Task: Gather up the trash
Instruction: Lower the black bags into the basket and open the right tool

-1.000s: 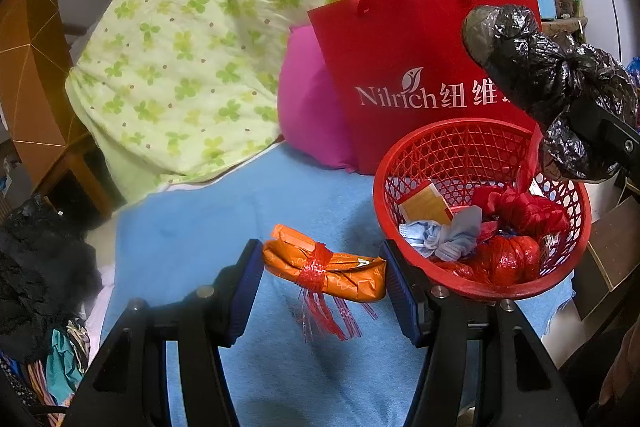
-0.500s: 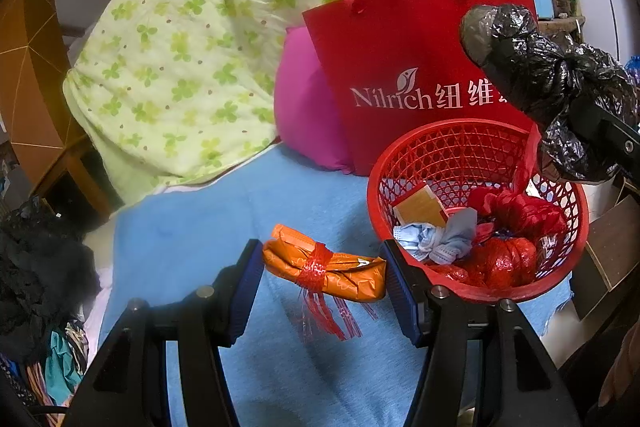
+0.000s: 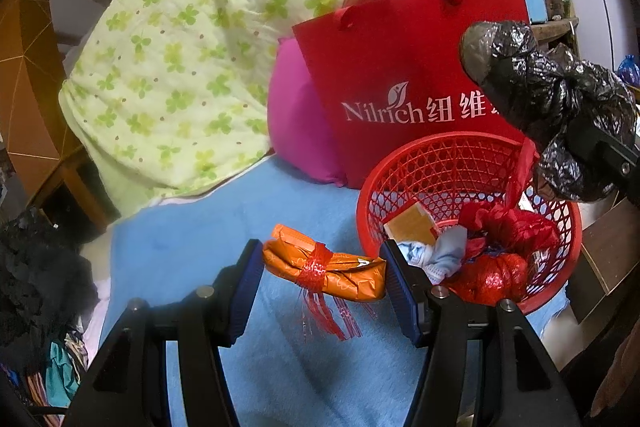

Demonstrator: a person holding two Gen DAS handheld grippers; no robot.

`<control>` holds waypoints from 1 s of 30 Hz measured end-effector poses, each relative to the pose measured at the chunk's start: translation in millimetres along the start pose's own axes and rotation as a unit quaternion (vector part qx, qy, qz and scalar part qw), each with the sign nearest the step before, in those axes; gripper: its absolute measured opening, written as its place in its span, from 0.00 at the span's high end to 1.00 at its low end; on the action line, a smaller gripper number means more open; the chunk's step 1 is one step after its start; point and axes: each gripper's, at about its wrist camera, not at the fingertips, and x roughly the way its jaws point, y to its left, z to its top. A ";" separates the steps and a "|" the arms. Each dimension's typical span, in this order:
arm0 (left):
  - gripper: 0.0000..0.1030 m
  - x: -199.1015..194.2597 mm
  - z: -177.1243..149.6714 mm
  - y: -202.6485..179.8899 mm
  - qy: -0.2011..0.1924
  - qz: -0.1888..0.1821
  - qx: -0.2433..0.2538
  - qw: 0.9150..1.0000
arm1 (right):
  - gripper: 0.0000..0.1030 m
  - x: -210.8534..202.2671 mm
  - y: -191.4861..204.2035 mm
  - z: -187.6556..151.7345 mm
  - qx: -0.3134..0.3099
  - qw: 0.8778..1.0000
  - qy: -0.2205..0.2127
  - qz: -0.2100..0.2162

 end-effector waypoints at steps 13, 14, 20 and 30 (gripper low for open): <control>0.41 0.6 15.3 -7.9 -0.014 -0.009 0.006 1.000 | 0.73 -4.5 -7.0 2.4 0.020 1.000 -0.006 -0.007; 0.41 0.9 16.8 -9.2 -0.015 -0.010 0.007 1.000 | 0.73 -5.1 -7.1 1.8 0.022 1.000 -0.006 -0.007; 0.41 4.5 22.2 -12.8 -0.017 -0.018 0.007 1.000 | 0.73 -6.2 -12.2 3.9 0.032 0.999 -0.009 -0.011; 0.41 9.7 26.6 -14.5 -0.019 -0.027 0.005 0.999 | 0.73 -5.0 -13.4 4.0 0.038 0.999 -0.010 -0.017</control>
